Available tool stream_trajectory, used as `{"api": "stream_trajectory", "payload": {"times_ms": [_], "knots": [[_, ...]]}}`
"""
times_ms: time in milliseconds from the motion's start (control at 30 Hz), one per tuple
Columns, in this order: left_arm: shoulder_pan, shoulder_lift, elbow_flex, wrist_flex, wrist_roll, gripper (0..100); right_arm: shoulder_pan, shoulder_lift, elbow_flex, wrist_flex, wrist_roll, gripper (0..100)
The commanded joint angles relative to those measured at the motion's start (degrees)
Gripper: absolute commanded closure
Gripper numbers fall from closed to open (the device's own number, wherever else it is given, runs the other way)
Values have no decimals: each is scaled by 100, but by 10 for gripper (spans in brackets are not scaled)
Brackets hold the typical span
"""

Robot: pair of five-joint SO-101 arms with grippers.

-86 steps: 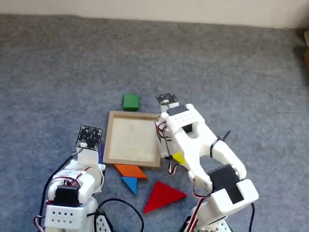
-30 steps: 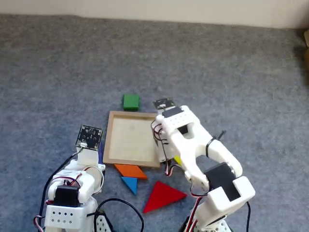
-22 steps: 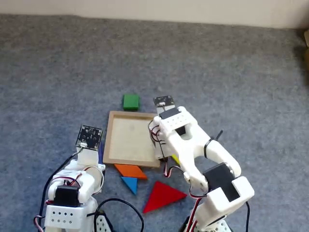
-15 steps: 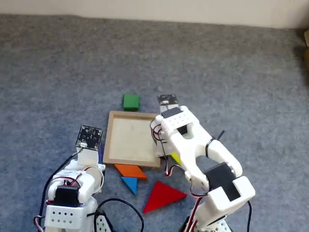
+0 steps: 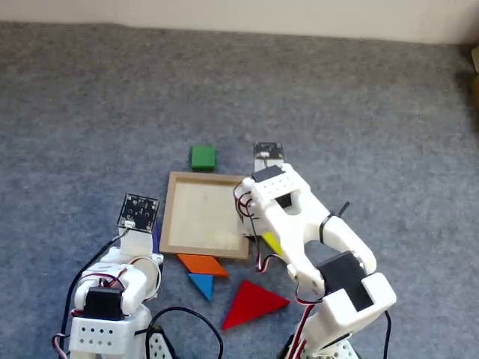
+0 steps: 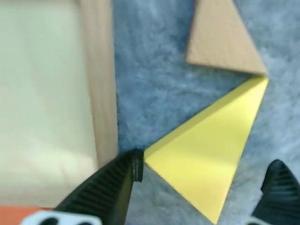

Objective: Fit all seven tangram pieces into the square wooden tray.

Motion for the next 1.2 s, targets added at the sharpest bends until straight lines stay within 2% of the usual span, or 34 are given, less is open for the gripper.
{"api": "stream_trajectory", "payload": {"times_ms": [0,400,567,833,1033,1167], "knots": [[40,-233,119,18,-26,995,119,-356,-154,-189,-70,615],[40,-233,119,18,-26,995,242,-356,-110,-198,-70,622],[40,-233,119,18,-26,995,242,-356,-110,-198,-35,715],[40,-233,119,18,-26,995,251,-374,-92,-154,-18,731],[40,-233,119,18,-26,995,330,-409,-92,-154,519,834],[40,-233,119,18,-26,995,497,-418,-92,-154,545,836]]}}
